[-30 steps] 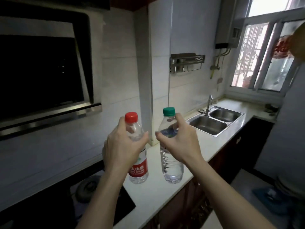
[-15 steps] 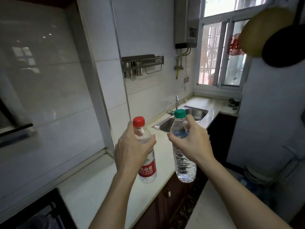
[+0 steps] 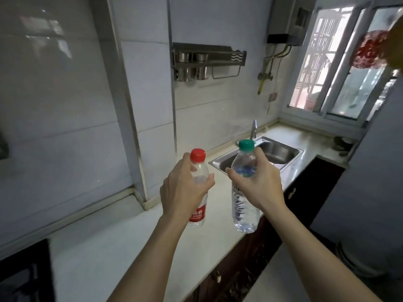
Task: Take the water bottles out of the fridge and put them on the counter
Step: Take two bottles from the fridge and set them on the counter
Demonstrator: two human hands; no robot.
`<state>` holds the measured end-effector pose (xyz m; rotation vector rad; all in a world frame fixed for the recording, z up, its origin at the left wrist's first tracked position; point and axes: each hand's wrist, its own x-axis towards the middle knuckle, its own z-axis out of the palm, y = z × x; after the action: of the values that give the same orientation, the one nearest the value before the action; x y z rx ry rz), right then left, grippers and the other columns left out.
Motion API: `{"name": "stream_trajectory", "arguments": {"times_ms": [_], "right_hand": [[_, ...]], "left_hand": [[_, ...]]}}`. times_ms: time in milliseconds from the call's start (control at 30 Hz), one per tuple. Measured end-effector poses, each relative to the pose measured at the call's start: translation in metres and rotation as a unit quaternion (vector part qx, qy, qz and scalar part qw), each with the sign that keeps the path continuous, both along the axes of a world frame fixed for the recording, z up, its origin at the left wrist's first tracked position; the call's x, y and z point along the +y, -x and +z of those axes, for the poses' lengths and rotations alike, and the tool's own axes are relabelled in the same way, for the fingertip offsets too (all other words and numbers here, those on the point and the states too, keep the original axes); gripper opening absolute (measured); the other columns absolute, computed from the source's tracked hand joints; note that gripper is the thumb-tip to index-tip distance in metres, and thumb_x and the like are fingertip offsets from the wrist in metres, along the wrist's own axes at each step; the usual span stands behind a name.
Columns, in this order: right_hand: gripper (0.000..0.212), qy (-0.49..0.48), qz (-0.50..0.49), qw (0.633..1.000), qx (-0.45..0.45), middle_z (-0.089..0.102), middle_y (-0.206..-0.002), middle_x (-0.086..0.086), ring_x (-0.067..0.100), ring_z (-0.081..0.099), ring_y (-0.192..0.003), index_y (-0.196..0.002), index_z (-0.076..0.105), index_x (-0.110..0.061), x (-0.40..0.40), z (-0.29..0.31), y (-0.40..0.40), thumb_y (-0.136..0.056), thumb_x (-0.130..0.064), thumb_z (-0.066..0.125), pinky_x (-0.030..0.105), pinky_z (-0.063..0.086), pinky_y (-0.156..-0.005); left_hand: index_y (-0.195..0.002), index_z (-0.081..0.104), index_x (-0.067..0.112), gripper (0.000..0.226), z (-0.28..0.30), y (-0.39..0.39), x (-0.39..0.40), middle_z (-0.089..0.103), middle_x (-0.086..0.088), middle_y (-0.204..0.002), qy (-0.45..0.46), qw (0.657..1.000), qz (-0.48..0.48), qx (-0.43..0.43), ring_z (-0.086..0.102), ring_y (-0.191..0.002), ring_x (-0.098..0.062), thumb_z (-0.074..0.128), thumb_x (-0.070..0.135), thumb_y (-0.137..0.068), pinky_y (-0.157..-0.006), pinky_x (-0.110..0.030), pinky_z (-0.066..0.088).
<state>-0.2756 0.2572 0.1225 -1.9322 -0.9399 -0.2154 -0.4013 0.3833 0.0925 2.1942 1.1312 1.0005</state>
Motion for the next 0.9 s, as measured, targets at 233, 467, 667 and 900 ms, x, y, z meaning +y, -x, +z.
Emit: {"name": "stream_trajectory", "arguments": {"times_ms": [233, 467, 667, 900], "right_hand": [[0.051, 0.031, 0.054, 0.998, 0.028, 0.073, -0.098, -0.008, 0.020, 0.069, -0.092, -0.111, 0.054, -0.024, 0.103, -0.029, -0.054, -0.076, -0.051, 0.080, 0.040, 0.055, -0.087], [0.064, 0.036, 0.080, 0.996, 0.027, 0.053, -0.110, -0.002, 0.017, 0.053, -0.094, -0.125, 0.052, -0.017, 0.186, -0.085, -0.080, -0.078, -0.049, 0.082, 0.029, 0.043, -0.077], [0.064, 0.063, 0.128, 0.989, 0.035, 0.046, -0.106, -0.004, 0.014, 0.048, -0.089, -0.120, 0.054, -0.008, 0.238, -0.140, -0.095, -0.077, -0.045, 0.084, 0.012, 0.036, -0.068], [0.062, 0.095, 0.219, 0.970, 0.043, 0.051, -0.102, 0.007, 0.023, 0.053, -0.086, -0.121, 0.054, -0.005, 0.290, -0.170, -0.092, -0.077, -0.036, 0.086, 0.030, 0.045, -0.068]], "left_hand": [[-0.125, 0.043, 0.035, 0.064, -0.029, -0.038, 0.087, 0.067, 0.005, -0.117, 0.006, 0.999, 0.039, 0.033, 0.065, -0.098, -0.021, 0.070, 0.064, -0.074, -0.079, -0.037, 0.050], [-0.116, 0.045, 0.032, 0.059, -0.082, -0.035, 0.146, 0.060, 0.005, -0.103, 0.051, 0.995, 0.070, 0.054, 0.063, -0.093, -0.027, 0.071, 0.066, -0.076, -0.077, -0.039, 0.055], [-0.117, 0.045, 0.031, 0.056, -0.128, -0.028, 0.179, 0.053, -0.001, -0.107, 0.110, 0.982, 0.139, 0.066, 0.060, -0.095, -0.032, 0.069, 0.064, -0.078, -0.076, -0.040, 0.050], [-0.127, 0.052, 0.023, 0.059, -0.151, -0.025, 0.190, 0.056, -0.003, -0.115, 0.148, 0.960, 0.238, 0.026, 0.064, -0.097, -0.033, 0.078, 0.047, -0.079, -0.080, -0.037, 0.051]]}}
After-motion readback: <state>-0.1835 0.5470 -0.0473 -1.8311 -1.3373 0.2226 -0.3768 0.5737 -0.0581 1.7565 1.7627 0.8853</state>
